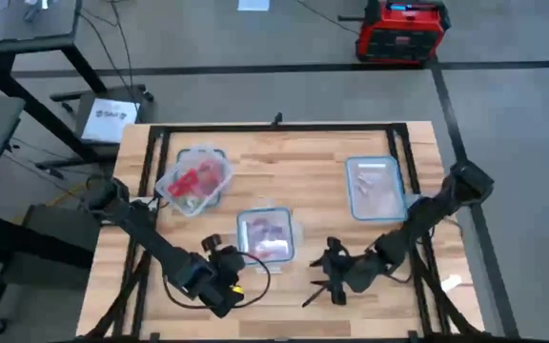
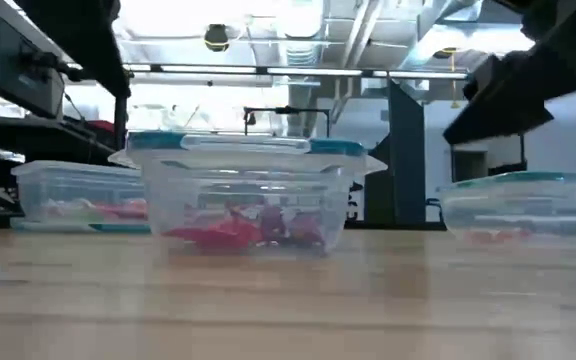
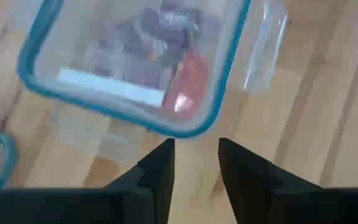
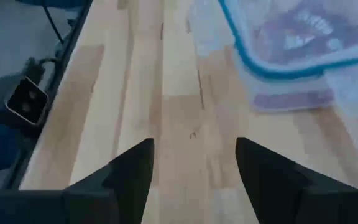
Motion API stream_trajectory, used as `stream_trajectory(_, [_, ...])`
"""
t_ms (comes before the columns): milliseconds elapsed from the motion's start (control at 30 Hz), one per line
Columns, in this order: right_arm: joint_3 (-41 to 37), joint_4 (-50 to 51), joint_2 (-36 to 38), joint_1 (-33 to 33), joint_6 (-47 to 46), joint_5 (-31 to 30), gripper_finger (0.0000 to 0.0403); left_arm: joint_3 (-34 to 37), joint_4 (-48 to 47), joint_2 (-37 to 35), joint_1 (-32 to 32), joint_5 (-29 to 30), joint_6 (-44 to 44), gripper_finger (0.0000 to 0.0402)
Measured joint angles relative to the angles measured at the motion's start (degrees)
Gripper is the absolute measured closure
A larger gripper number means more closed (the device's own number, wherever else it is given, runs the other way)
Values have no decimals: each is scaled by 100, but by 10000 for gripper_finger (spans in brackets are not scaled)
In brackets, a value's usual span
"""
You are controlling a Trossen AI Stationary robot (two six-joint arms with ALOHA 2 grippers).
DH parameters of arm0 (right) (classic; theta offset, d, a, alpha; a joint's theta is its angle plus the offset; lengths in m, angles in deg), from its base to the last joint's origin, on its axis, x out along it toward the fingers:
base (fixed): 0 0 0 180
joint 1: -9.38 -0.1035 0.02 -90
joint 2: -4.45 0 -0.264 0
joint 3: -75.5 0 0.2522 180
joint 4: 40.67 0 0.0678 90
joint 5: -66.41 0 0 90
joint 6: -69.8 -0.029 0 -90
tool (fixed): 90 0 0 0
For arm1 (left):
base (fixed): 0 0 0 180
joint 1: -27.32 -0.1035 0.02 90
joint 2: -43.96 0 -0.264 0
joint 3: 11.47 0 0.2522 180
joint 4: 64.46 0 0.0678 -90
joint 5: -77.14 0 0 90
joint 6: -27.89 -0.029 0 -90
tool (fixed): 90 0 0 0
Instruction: Sort candy
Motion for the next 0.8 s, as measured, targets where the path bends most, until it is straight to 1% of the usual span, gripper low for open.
stream_trajectory(167, [0,17,10,-5,26,-78,188,-10,28,-23,-38,138,-142,293])
stream_trajectory(267, [0,74,26,-13,28,-84,188,-10,106,-118,-52,261,-401,293])
stream_trajectory(367, [2,421,128,59,-50,-148,188,-10,287,-264,-204,346,-733,293])
stream_trajectory(433, [2,838,215,149,-77,-321,188,-10,504,-289,-412,391,-1051,293])
stream_trajectory(533, [0,1400,343,288,-77,-639,188,-10,967,-232,-788,231,-1655,293])
stream_trajectory(600, [0,1644,373,397,-64,-776,188,-10,1189,-160,-1052,-38,-2026,293])
stream_trajectory(667, [-72,1645,373,520,142,-768,188,-10,1351,-67,-1324,-233,-2330,293])
stream_trajectory(767, [-313,1343,379,722,398,-703,188,-10,1618,74,-1647,-365,-2775,293])
stream_trajectory(800, [-388,1310,379,782,448,-686,188,-10,1685,117,-1752,-503,-2880,293])
